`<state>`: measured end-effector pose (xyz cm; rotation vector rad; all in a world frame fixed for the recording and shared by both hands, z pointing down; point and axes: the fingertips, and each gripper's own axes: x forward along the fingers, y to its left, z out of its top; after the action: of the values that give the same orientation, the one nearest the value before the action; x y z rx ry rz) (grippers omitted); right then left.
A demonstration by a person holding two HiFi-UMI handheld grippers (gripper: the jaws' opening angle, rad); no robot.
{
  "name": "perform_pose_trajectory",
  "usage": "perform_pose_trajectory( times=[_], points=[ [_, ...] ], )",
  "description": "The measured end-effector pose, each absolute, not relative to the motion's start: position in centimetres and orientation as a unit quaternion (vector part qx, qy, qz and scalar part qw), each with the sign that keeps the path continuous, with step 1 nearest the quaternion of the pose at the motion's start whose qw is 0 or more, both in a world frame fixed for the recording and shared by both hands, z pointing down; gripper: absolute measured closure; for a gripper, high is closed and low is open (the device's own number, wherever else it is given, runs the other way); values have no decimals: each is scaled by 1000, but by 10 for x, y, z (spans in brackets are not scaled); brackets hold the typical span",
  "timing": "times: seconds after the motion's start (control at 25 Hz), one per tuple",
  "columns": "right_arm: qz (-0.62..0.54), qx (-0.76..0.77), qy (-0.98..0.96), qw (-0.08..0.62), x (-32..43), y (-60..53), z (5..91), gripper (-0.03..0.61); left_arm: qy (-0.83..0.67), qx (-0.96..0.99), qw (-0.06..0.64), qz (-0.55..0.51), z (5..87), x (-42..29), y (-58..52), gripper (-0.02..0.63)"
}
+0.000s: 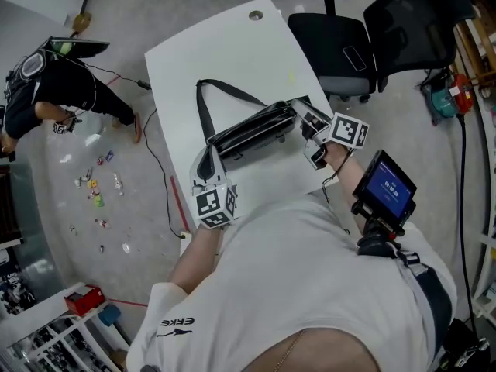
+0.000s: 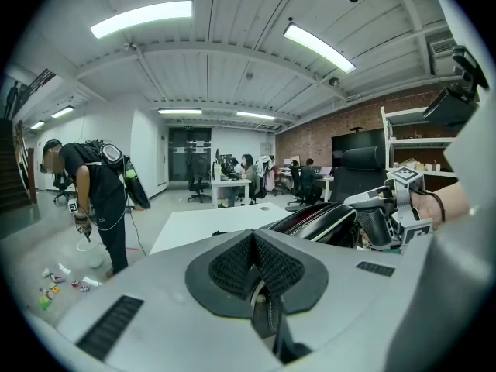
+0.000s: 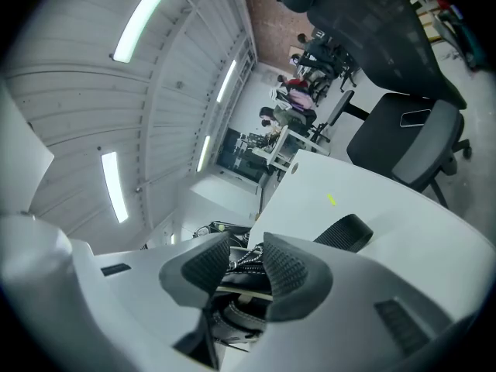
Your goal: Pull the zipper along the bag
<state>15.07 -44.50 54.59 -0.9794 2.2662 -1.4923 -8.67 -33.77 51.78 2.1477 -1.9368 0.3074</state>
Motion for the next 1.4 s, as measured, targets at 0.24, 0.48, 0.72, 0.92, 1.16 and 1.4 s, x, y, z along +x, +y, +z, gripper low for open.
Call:
perform_pose_trajectory(
  times=[0.24, 0.48, 0.72, 0.92, 1.16, 1.4],
  points=[
    [-530, -329, 762, 176, 161, -447, 542, 506, -660, 735, 117, 104, 519, -86, -343, 612],
    [-526, -287, 779, 184, 143, -438, 534, 532, -658, 737, 116, 102, 521, -83, -345, 612],
    [-517, -320, 777, 160, 150, -440, 542, 563, -655, 740, 114, 102, 519, -78, -345, 612],
    [-478, -336, 801, 132, 150, -440, 535, 565, -653, 743, 105, 104, 520, -78, -346, 612],
    [-406, -350, 840, 82, 143, -438, 521, 566, -649, 746, 80, 122, 520, -76, -349, 612],
    [-393, -360, 844, 65, 141, -437, 519, 568, -643, 752, 71, 127, 523, -68, -352, 612]
  ],
)
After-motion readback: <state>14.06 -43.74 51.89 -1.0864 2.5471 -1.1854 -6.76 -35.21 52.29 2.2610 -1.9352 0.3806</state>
